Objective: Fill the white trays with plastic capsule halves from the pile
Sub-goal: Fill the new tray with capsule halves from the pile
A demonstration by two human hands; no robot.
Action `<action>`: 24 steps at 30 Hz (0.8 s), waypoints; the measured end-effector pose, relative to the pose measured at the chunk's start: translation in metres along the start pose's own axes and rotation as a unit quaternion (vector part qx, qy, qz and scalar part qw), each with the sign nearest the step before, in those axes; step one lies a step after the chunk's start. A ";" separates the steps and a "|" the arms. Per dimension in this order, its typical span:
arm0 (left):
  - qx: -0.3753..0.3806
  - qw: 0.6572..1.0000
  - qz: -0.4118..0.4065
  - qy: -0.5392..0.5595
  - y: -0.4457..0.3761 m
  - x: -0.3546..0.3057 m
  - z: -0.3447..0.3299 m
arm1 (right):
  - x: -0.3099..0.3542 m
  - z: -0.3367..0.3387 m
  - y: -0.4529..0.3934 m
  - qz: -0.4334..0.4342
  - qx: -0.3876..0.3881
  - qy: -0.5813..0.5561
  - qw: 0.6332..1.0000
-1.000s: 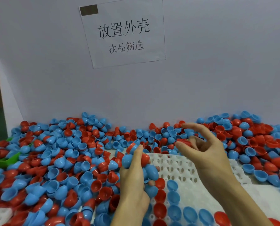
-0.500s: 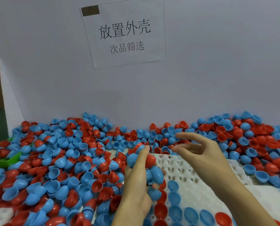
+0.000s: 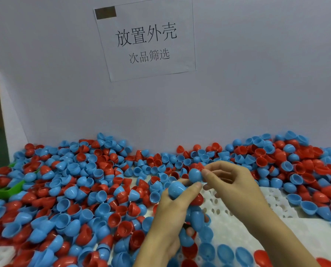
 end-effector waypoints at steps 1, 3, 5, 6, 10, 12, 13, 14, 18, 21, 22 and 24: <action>-0.006 1.000 -0.001 0.013 0.000 -0.001 0.001 | -0.002 0.003 -0.001 -0.019 -0.004 -0.027 0.999; -0.021 0.999 -0.002 0.034 0.000 -0.002 0.003 | -0.006 0.005 -0.002 -0.042 -0.003 -0.051 0.998; -0.033 0.998 0.002 0.045 0.000 -0.002 0.004 | -0.007 0.003 -0.003 -0.046 0.005 -0.031 0.998; -0.034 0.998 0.005 0.050 0.000 -0.001 0.004 | -0.006 0.001 -0.002 -0.043 0.012 -0.014 0.999; -0.036 0.998 0.012 0.053 0.000 0.001 0.003 | -0.004 -0.009 0.001 -0.027 0.045 0.019 0.998; -0.042 0.998 0.018 0.052 0.000 0.003 0.005 | -0.002 -0.011 0.002 -0.017 0.052 0.049 0.997; -0.042 0.998 0.020 0.052 0.000 0.004 0.005 | -0.001 -0.012 0.002 -0.007 0.054 0.068 0.996; -0.043 0.997 0.022 0.053 0.000 0.004 0.006 | 0.000 -0.013 0.003 0.003 0.053 0.083 0.995; -0.047 0.994 0.043 0.088 0.002 0.006 0.007 | 0.002 -0.011 0.005 0.027 0.048 0.057 0.997; 0.012 0.994 0.055 0.091 0.003 0.006 0.002 | 0.006 -0.012 0.009 0.043 0.081 0.000 0.996; 0.033 0.993 0.061 0.094 0.004 0.006 -0.001 | 0.008 -0.012 0.010 0.052 0.088 -0.020 0.995; 0.049 0.991 0.060 0.107 0.003 0.004 -0.003 | 0.012 -0.008 0.011 0.067 0.082 -0.051 0.993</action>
Point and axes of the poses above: each hand's wrist, its own y-axis away from the middle knuckle, its own z-axis out of the back of the hand, x = y × z, the point moved 6 cm from there along -y, towards the middle knuckle, and after that the axes turned 14 degrees about -z, right-handed, at the moved point
